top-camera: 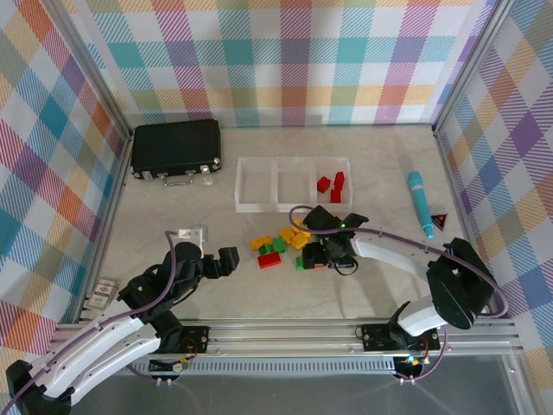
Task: Sort the legos into containers by color
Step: Pick up the lego from the bottom-center of the table.
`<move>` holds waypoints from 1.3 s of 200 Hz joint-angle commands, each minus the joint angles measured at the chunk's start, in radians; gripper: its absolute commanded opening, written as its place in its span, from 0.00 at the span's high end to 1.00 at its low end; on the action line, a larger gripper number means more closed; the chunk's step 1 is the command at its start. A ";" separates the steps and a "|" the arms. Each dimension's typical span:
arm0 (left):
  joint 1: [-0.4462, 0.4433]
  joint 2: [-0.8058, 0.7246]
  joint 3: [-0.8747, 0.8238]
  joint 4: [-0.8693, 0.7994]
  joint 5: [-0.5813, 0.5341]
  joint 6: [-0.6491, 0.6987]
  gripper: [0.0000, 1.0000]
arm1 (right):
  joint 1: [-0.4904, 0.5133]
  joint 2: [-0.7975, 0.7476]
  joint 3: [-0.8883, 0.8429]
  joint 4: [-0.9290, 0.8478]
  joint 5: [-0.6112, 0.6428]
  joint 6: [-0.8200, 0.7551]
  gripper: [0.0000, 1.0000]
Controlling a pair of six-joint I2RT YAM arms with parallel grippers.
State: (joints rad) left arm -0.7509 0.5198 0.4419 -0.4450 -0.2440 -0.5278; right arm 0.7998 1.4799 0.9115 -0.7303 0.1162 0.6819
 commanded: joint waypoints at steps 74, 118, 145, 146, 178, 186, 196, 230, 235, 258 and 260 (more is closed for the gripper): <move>-0.009 -0.102 -0.017 -0.083 -0.012 -0.017 0.00 | 0.027 0.130 0.109 -0.034 0.076 0.037 0.13; -0.009 -0.101 -0.022 -0.073 -0.010 -0.014 0.00 | 0.027 0.159 0.107 -0.021 0.086 0.033 0.13; -0.009 -0.101 -0.023 -0.074 -0.009 -0.012 0.00 | 0.027 0.182 0.113 -0.015 0.085 0.027 0.13; -0.010 -0.101 -0.023 -0.075 -0.009 -0.013 0.00 | 0.027 0.183 0.113 -0.014 0.085 0.027 0.13; -0.009 -0.105 -0.022 -0.084 -0.011 -0.013 0.00 | 0.024 0.219 0.117 -0.001 0.080 0.018 0.14; -0.010 -0.107 -0.022 -0.088 -0.014 -0.014 0.00 | 0.024 0.231 0.121 -0.002 0.082 0.018 0.14; -0.010 -0.112 -0.022 -0.092 -0.014 -0.012 0.00 | 0.024 0.241 0.127 -0.004 0.086 0.018 0.14; -0.010 -0.121 -0.021 -0.101 -0.017 -0.012 0.00 | 0.019 0.265 0.133 -0.017 0.107 0.015 0.17; -0.009 -0.121 -0.023 -0.100 -0.017 -0.012 0.00 | 0.019 0.267 0.132 -0.017 0.110 0.015 0.17; -0.009 -0.120 -0.023 -0.102 -0.019 -0.011 0.00 | 0.013 0.268 0.127 -0.025 0.119 0.018 0.18; -0.009 -0.121 -0.022 -0.102 -0.019 -0.011 0.00 | 0.012 0.267 0.126 -0.025 0.121 0.018 0.18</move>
State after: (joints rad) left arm -0.7509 0.4091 0.4286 -0.5259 -0.2481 -0.5343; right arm 0.8181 1.7031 1.0550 -0.7338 0.1833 0.6960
